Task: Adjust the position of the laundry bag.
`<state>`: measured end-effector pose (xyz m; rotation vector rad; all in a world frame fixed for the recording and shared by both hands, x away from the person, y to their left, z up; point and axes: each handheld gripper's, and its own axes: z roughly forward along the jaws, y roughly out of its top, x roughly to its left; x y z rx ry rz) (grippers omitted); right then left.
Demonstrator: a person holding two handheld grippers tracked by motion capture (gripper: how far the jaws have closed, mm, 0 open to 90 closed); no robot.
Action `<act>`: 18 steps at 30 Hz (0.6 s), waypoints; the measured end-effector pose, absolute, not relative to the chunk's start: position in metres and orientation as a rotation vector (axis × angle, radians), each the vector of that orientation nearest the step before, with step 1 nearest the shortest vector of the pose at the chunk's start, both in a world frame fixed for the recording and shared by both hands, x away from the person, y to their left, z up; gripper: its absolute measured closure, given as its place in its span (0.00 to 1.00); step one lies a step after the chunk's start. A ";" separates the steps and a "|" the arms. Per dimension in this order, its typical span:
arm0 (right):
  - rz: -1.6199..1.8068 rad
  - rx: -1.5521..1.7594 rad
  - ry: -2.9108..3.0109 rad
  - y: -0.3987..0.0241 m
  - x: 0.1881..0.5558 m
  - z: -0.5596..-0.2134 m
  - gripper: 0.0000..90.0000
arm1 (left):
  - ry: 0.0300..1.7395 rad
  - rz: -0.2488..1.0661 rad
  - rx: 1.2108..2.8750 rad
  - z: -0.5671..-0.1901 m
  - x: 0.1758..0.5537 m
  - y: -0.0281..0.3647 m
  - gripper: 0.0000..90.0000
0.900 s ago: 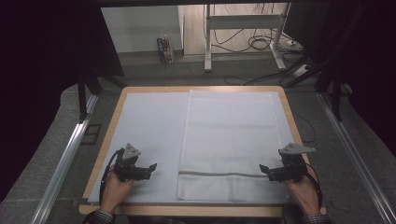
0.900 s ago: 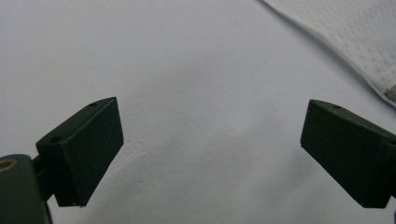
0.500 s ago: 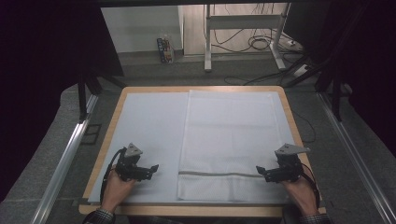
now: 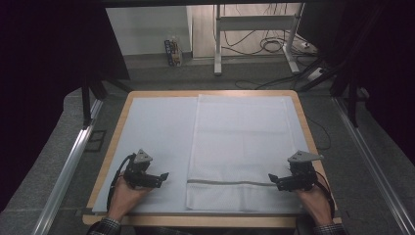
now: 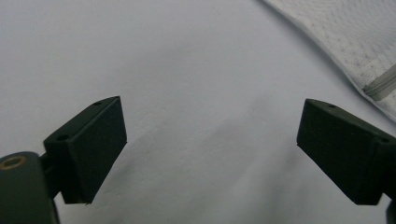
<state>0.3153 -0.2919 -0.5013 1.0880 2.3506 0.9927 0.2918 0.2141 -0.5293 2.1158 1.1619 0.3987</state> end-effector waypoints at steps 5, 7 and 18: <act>0.991 1.100 2.326 -0.293 0.316 -0.501 0.01 | 1.133 0.401 2.111 -0.526 0.294 0.209 0.18; 0.996 1.107 2.322 -0.293 0.316 -0.501 0.01 | 1.128 0.385 2.127 -0.526 0.295 0.205 0.21; 1.004 1.113 2.304 -0.295 0.317 -0.500 0.00 | 1.084 0.316 2.081 -0.521 0.307 0.186 0.44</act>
